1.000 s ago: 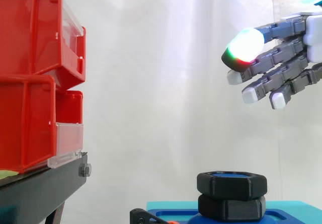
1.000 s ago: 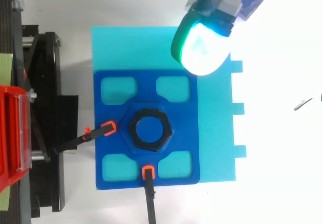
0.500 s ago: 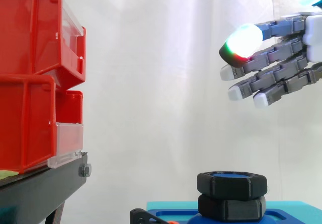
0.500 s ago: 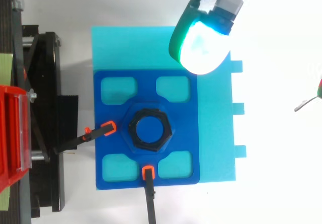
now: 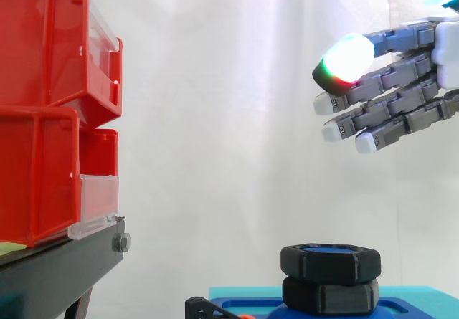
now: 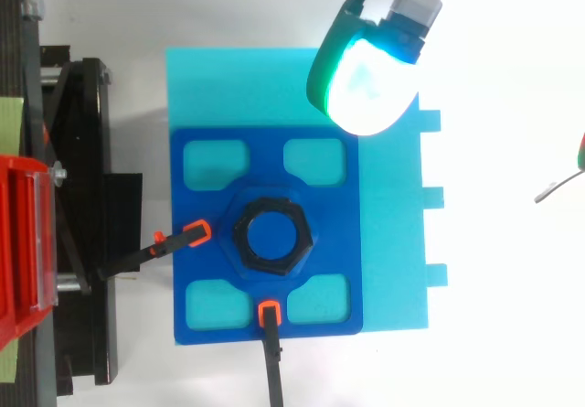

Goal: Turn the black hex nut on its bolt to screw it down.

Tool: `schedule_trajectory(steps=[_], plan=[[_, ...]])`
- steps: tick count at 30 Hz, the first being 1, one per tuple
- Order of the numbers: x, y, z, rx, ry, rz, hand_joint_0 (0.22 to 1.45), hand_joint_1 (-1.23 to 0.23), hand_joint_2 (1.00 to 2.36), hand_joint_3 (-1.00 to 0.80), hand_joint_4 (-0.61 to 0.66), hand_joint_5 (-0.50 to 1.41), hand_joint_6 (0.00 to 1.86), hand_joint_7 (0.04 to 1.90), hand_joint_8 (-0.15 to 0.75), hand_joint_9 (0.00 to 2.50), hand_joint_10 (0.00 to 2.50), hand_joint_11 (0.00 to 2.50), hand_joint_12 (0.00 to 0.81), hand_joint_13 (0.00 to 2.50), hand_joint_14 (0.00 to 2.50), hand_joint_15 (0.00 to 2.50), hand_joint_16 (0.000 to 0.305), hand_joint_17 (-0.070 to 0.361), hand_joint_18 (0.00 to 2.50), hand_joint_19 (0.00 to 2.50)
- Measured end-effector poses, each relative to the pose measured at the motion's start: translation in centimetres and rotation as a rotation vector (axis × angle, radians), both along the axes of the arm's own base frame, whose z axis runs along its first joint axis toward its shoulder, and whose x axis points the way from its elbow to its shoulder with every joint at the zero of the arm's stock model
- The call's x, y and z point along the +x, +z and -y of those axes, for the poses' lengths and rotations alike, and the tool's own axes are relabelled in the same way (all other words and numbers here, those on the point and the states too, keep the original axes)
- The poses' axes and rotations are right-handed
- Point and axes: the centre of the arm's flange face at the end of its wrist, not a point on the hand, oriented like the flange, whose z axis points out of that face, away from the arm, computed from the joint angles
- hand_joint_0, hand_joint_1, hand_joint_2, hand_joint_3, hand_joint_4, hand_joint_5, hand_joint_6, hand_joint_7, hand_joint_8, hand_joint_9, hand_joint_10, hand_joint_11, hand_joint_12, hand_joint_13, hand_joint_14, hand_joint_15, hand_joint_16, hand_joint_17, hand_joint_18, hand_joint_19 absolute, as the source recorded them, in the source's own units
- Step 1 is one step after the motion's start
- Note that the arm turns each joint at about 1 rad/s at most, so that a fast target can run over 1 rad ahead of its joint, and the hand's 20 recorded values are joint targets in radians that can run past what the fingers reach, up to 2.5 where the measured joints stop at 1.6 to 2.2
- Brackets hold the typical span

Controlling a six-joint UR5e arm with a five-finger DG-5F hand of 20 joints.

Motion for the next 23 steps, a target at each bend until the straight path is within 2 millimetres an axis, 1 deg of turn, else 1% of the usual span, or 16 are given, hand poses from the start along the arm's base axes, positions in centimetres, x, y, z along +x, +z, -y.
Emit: schedule_trajectory(steps=[10, 12, 20, 23], plan=[[0.00, 0.00, 0.00, 0.000, 0.000, 0.000, 0.44, -0.40, 1.00, -0.50, -0.05, -0.30, 0.50, 0.63, 0.119, 0.00, 0.00, 0.00, 0.380, 0.00, 0.00, 0.00, 0.072, 0.162, 0.00, 0.28], [0.00, 0.00, 0.00, 0.000, 0.000, 0.000, 0.44, -0.40, 1.00, -0.50, -0.05, -0.30, 0.50, 0.64, 0.119, 0.00, 0.00, 0.00, 0.367, 0.00, 0.00, 0.00, 0.072, 0.162, 0.00, 0.26], [0.00, -0.01, 0.00, 0.000, 0.000, 0.000, 0.44, -0.42, 1.00, -0.50, -0.02, -0.30, 0.50, 0.64, 0.124, 0.00, 0.00, 0.00, 0.380, 0.00, 0.00, 0.00, 0.073, 0.165, 0.00, 0.24], [0.00, -0.01, 0.00, 0.000, 0.000, 0.000, 0.44, -0.42, 1.00, -0.50, -0.02, -0.30, 0.50, 0.66, 0.116, 0.00, 0.00, 0.00, 0.368, 0.00, 0.00, 0.00, 0.073, 0.164, 0.00, 0.21]])
